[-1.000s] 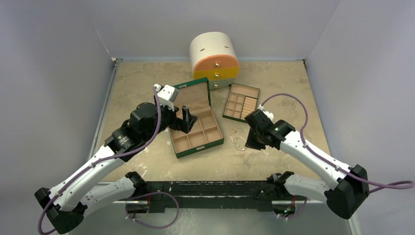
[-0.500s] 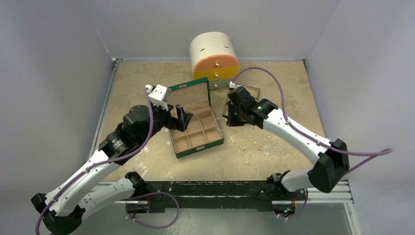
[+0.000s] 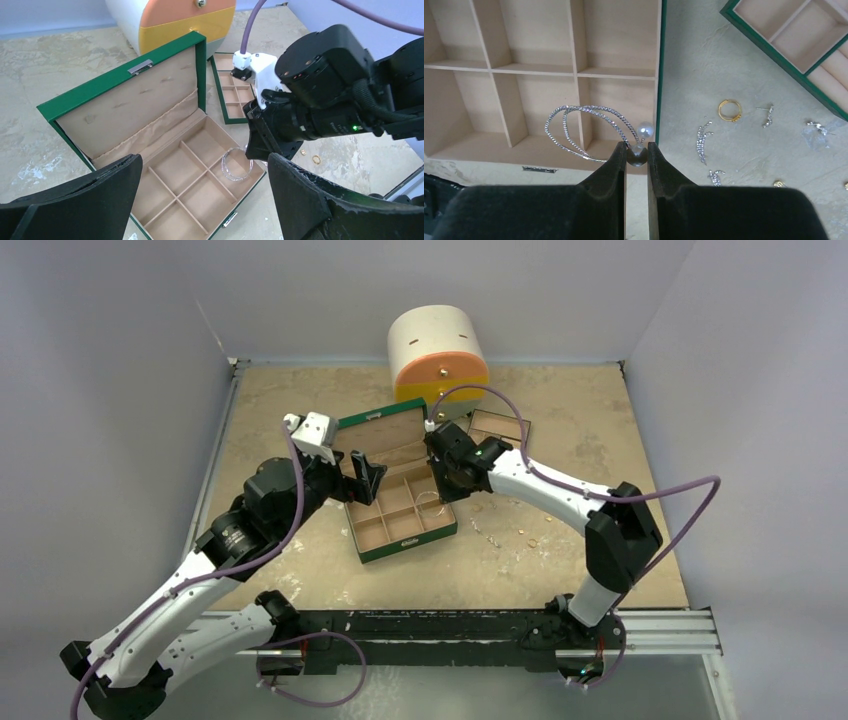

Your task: Organize the mixed jewelry

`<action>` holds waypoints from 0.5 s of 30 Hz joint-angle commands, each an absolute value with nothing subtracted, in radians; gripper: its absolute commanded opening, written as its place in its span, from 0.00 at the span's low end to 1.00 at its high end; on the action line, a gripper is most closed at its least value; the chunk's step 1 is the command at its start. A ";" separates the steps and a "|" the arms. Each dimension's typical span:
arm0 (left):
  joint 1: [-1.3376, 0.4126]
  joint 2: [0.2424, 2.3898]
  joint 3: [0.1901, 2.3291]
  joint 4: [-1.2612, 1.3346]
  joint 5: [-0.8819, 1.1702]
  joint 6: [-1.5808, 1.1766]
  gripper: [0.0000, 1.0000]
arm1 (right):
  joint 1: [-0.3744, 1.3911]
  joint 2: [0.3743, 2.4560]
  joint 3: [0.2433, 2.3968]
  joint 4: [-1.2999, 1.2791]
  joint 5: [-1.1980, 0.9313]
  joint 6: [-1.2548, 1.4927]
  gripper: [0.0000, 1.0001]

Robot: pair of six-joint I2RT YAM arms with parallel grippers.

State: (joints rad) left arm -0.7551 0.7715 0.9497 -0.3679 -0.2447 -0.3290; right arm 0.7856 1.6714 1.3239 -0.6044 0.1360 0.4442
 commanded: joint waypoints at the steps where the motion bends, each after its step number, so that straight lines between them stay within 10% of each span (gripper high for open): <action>1: -0.756 0.762 0.955 -0.338 -0.268 -0.328 0.96 | 0.806 1.685 1.345 -0.581 0.143 0.425 0.00; 15: -0.757 0.763 0.955 -0.338 -0.268 -0.329 0.96 | 0.826 1.770 1.362 -0.612 0.214 0.438 0.00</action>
State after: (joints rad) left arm -0.7551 0.7719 0.9497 -0.3679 -0.2581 -0.3290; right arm 0.8200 1.7706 1.3254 -0.5911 0.1570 0.4438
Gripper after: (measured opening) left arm 0.962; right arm 0.158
